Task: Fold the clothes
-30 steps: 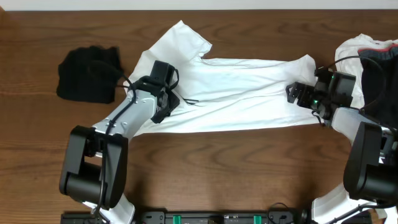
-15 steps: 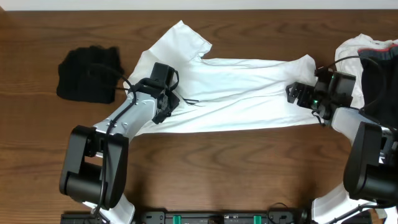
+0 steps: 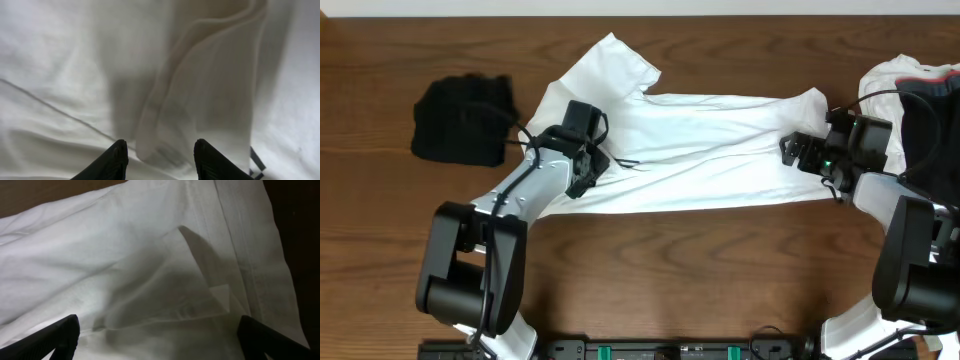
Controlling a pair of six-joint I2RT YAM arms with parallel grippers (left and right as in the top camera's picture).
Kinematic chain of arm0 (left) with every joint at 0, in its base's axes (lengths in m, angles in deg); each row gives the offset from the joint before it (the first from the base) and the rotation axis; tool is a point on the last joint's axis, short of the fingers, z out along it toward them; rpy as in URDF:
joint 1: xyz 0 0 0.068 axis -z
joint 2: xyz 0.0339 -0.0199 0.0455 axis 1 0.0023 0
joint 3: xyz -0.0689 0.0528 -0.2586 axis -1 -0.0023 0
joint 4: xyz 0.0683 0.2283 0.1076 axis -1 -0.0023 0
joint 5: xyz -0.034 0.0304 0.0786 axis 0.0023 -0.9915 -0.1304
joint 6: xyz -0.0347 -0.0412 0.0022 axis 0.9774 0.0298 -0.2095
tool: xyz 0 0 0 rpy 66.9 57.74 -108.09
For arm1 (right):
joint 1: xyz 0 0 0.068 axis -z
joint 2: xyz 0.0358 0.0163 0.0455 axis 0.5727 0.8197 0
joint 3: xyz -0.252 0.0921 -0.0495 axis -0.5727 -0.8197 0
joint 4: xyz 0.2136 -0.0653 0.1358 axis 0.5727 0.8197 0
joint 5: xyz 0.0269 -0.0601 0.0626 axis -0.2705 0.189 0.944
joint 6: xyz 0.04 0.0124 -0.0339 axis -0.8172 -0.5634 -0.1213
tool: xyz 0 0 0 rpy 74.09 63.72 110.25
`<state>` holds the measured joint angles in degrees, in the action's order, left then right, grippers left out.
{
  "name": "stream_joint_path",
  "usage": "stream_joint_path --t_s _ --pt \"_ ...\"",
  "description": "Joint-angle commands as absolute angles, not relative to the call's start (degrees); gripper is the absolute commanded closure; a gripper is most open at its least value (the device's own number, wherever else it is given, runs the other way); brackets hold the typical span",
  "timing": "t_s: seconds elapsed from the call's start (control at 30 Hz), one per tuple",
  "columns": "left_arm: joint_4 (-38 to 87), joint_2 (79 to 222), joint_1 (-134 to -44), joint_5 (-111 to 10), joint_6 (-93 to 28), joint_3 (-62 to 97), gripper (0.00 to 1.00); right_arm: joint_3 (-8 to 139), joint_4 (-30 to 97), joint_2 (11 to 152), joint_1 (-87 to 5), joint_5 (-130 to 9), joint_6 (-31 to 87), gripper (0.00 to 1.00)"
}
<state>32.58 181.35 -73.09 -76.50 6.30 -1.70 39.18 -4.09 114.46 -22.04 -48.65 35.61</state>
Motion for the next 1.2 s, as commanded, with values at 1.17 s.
stream_joint_path --t_s 1.17 --pt "33.3 182.0 -71.5 -80.2 6.2 -2.4 0.5 38.0 -2.5 115.3 -21.8 -50.2 35.3 0.01"
